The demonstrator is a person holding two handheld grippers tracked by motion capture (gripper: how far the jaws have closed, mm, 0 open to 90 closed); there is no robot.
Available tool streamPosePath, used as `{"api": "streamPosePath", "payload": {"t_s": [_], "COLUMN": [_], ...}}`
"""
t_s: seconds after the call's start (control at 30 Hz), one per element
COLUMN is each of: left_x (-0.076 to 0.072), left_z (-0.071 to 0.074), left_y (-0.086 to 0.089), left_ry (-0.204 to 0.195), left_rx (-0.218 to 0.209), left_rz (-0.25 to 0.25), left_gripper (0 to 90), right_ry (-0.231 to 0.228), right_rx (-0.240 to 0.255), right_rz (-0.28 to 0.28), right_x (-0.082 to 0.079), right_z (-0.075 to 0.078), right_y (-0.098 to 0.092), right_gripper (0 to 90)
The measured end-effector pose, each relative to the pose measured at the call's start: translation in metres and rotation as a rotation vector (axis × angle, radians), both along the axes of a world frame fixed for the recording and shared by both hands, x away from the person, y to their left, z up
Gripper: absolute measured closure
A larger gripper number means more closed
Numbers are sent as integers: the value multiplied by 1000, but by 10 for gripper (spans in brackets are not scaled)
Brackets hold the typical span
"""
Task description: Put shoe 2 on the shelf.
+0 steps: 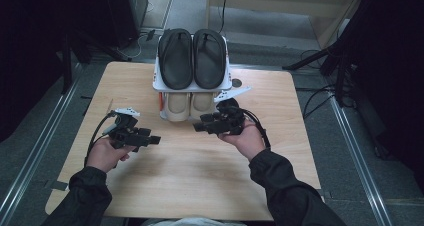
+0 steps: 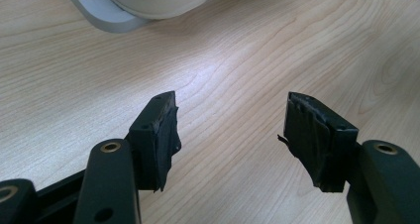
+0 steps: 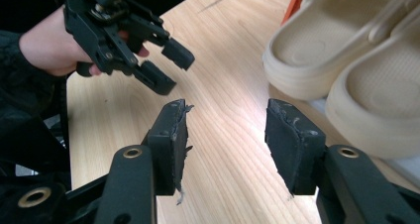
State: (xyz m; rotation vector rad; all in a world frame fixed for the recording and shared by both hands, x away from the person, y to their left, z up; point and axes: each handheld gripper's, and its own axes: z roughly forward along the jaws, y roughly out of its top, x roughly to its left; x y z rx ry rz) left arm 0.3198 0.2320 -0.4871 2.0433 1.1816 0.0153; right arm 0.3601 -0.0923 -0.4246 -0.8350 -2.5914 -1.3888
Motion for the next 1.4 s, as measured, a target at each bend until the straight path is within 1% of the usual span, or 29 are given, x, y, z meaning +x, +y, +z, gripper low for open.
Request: {"api": "streamPosePath", "payload": {"t_s": [0.13,0.27,0.5,0.6,0.8,0.9,0.97,1.0,1.17,1.2,1.27,1.33,1.4], "left_x": [-1,-2,-3,-3,-4,-4,-5,-5,-4,-4,-4,-4,-5], "left_z": [1,1,2,2,2,2,2,2,1,0,0,-1,-1], "left_y": [-1,-3,-5,-6,-9,-10,-11,-11,-12,-12,-13,-14,-15], "left_ry": [-3,-2,-6,-6,-4,-4,-2,0,1,5,7,8,4], "left_rx": [-1,-5,-5,-8,-8,-5,-4,-9,0,-1,1,0,2], "left_rz": [-4,-7,-17,-24,-32,-42,-45,-40,-46,-47,-53,-52,-58], "left_gripper": [379,377,376,375,371,358,356,353,348,346,346,330,319], "right_ry": [-4,7,0,-13,-22,-16,-26,-27,-37,-45,-53,-79,-96], "right_rx": [8,11,5,3,7,8,5,4,25,24,5,-6,-1], "right_rz": [-9,-21,-38,-42,-57,-76,-90,-99,-135,-146,-155,-158,-169], "right_x": [-3,-6,-15,-18,-25,-29,-31,-31,-33,-33,-34,-33,-33], "right_z": [-9,-19,-36,-40,-48,-53,-56,-57,-57,-57,-55,-54,-53], "right_y": [-6,-11,-21,-27,-39,-47,-52,-55,-67,-69,-72,-75,-79], "right_gripper": [517,523,521,518,512,505,505,505,488,484,463,444,443]}}
